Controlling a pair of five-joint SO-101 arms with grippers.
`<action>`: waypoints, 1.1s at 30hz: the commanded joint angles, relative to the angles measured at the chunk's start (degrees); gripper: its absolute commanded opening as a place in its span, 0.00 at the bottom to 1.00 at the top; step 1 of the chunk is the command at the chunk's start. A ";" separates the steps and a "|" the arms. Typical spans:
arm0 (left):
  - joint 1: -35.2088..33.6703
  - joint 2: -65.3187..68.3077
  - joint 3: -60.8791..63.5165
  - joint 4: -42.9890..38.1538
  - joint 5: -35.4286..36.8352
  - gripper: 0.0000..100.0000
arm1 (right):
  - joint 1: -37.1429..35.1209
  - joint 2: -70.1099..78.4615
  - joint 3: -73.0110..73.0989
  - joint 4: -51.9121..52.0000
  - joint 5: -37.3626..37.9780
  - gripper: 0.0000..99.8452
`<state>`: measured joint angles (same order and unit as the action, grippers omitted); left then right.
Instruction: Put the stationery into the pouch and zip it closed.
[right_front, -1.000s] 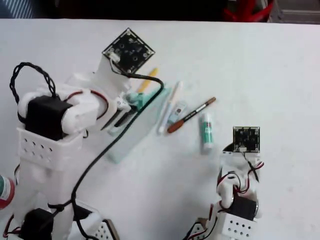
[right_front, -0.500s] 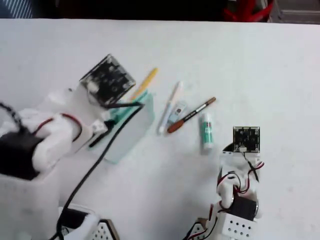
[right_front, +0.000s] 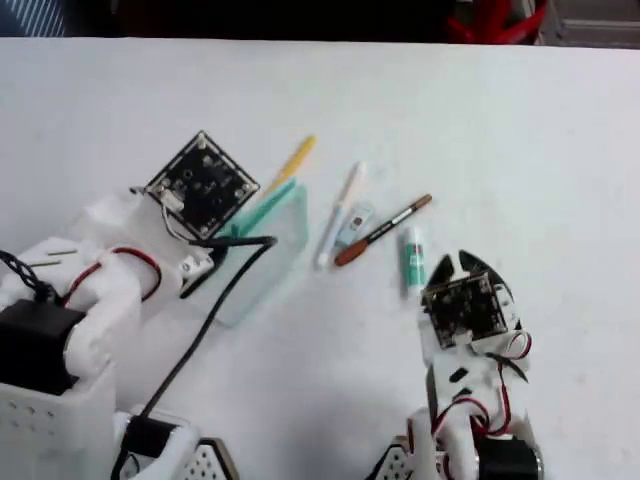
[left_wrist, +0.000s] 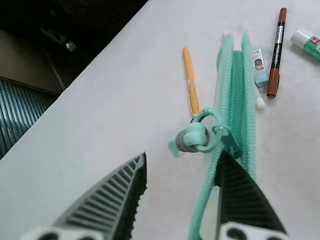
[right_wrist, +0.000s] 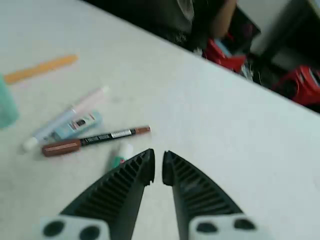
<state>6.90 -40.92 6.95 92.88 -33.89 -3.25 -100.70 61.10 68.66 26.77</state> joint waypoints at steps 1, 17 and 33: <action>1.10 3.12 3.34 -1.32 2.37 0.24 | -8.57 8.40 -10.46 1.19 -1.49 0.15; 4.18 3.12 3.43 -7.30 15.03 0.24 | -35.65 37.14 -39.30 -10.68 -19.08 0.18; 7.43 -4.88 6.68 -7.30 19.60 0.24 | -36.09 48.84 -39.12 -15.60 -22.15 0.18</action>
<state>14.02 -44.97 12.31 85.67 -14.73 -38.77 -52.18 24.18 53.89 6.55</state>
